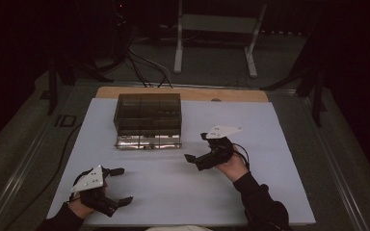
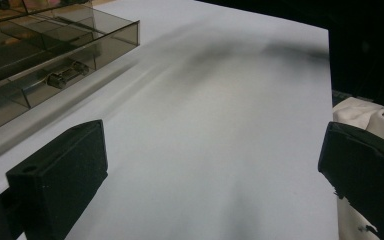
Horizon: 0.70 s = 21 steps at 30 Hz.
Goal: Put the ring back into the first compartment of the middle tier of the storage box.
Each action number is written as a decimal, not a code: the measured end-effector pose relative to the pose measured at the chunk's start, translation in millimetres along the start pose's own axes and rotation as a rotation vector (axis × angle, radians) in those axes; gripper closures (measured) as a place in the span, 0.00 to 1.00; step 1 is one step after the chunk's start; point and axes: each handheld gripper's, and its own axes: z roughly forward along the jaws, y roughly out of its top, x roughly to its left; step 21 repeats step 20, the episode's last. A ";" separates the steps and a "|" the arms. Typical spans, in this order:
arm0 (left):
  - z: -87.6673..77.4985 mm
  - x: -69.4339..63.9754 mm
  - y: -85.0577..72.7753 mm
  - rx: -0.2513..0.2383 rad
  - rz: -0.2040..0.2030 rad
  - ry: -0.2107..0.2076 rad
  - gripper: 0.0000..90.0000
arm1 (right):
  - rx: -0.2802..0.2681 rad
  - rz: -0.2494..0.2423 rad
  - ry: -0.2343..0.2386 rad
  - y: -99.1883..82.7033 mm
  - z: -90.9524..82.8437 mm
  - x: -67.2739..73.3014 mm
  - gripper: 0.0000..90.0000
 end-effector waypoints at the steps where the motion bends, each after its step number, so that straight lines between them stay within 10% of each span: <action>1: 0.0 0.0 0.0 0.001 0.000 0.000 0.01 | 0.000 0.008 0.000 -5.6 -2.4 -1.7 0.00; 21: 0.7 -0.5 0.4 0.006 0.000 0.002 0.01 | 0.032 0.132 -0.112 -101.2 -73.2 -21.3 0.00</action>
